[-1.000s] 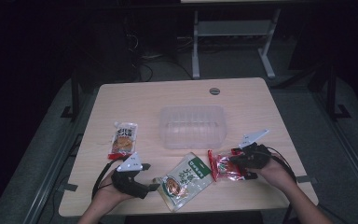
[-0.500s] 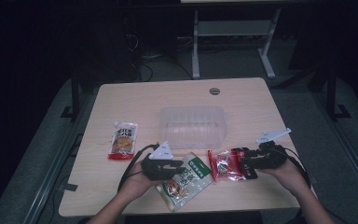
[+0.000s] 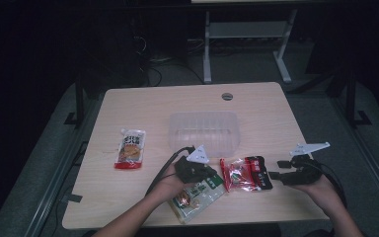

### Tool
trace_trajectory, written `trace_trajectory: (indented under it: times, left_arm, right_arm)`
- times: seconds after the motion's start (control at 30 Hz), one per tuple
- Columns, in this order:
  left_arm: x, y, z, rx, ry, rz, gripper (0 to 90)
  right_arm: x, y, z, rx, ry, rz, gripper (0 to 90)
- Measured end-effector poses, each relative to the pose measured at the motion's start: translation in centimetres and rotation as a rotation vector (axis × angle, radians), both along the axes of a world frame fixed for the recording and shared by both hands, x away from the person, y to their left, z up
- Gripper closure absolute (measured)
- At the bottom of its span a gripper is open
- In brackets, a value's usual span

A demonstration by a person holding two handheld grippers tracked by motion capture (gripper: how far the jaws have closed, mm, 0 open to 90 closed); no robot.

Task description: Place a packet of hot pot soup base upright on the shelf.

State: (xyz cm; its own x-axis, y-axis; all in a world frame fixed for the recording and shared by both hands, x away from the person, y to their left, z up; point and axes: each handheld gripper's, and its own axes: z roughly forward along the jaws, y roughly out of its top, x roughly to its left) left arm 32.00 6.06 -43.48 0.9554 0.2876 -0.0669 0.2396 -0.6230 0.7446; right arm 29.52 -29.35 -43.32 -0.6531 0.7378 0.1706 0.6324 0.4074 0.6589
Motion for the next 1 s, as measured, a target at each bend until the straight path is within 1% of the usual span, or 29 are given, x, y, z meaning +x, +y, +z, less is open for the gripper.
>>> trace_trajectory:
  times: [0.07, 0.17, 0.2, 0.27, 0.3, 0.33, 0.37, 0.4, 0.43, 0.5, 0.57, 0.6, 0.63, 0.73, 0.8, 0.83, 0.87, 0.9, 0.97, 1.0]
  left_arm:
    - [0.5, -0.7, -0.3, -0.005, 0.006, 0.001, 89.7]
    - [1.1, -1.7, -0.7, -0.007, 0.000, -0.001, 89.8]
    - [1.3, -2.0, -0.8, -0.009, 0.000, -0.003, 89.7]
    - [1.5, -2.6, -1.1, -0.002, 0.005, -0.008, 89.7]
    - [1.6, -2.8, -1.3, -0.004, 0.007, -0.011, 89.7]
    - [1.6, -2.8, -1.3, -0.004, 0.007, -0.011, 89.7]
    - [1.6, -3.0, -1.5, -0.001, 0.008, -0.010, 89.8]
    - [1.6, -3.2, -1.7, 0.008, 0.007, -0.015, 89.8]
    - [1.5, -3.6, -2.1, 0.021, 0.011, -0.019, 89.7]
    - [1.5, -3.7, -2.4, 0.039, 0.011, -0.023, 89.8]
    - [1.4, -3.8, -2.6, 0.041, 0.019, -0.017, 89.8]
    - [1.4, -3.8, -2.7, 0.048, 0.017, -0.018, 89.8]
    - [1.4, -3.8, -2.7, 0.064, 0.013, -0.028, 89.8]
    - [1.3, -4.0, -2.9, 0.072, 0.008, -0.024, 89.8]
    - [1.3, -4.0, -2.9, 0.075, 0.011, -0.025, 89.8]
    - [1.3, -4.0, -2.9, 0.078, 0.011, -0.027, 89.8]
    - [1.3, -4.0, -2.9, 0.078, 0.011, -0.027, 89.8]
    - [1.4, -4.0, -2.9, 0.096, 0.015, -0.031, 89.8]
    - [1.4, -4.0, -3.0, 0.109, 0.015, -0.029, 89.9]
    - [1.3, -4.0, -3.0, 0.105, 0.017, -0.020, 89.9]
  right_arm:
    - [0.0, -0.2, 0.0, 0.000, -0.008, -0.007, 34.9]
    - [0.2, -0.5, 0.0, 0.006, -0.018, -0.012, 32.7]
    - [0.1, -0.6, 0.0, 0.007, -0.012, -0.013, 31.8]
    - [0.1, -0.6, -0.1, 0.016, -0.014, -0.019, 30.5]
    - [0.1, -0.7, -0.2, 0.013, -0.014, -0.014, 29.9]
    - [0.1, -0.7, -0.2, 0.013, -0.014, -0.014, 29.9]
    - [0.1, -0.7, -0.2, 0.016, -0.012, -0.015, 29.1]
    - [0.1, -0.7, -0.2, 0.016, -0.012, -0.015, 29.1]
    - [0.2, -0.7, -0.2, 0.027, -0.012, -0.013, 28.3]
    - [0.2, -0.7, -0.2, 0.030, -0.014, -0.013, 27.3]
    - [0.2, -0.7, -0.2, 0.036, -0.013, -0.013, 26.0]
    - [0.2, -0.7, -0.2, 0.040, -0.010, -0.015, 25.5]
    - [0.2, -0.7, -0.1, 0.043, -0.013, -0.015, 24.7]
    - [0.2, -0.7, 0.0, 0.055, -0.015, -0.017, 22.4]
    - [0.3, -0.7, 0.0, 0.069, -0.019, -0.009, 21.9]
    - [0.3, -0.6, 0.0, 0.080, -0.014, -0.008, 21.7]
    - [0.3, -0.6, 0.0, 0.080, -0.014, -0.008, 21.7]
    - [0.4, -0.5, 0.1, 0.092, -0.021, -0.001, 21.5]
    - [0.5, -0.3, 0.1, 0.099, -0.016, 0.005, 21.0]
    - [0.5, -0.2, 0.0, 0.104, -0.014, 0.013, 20.9]
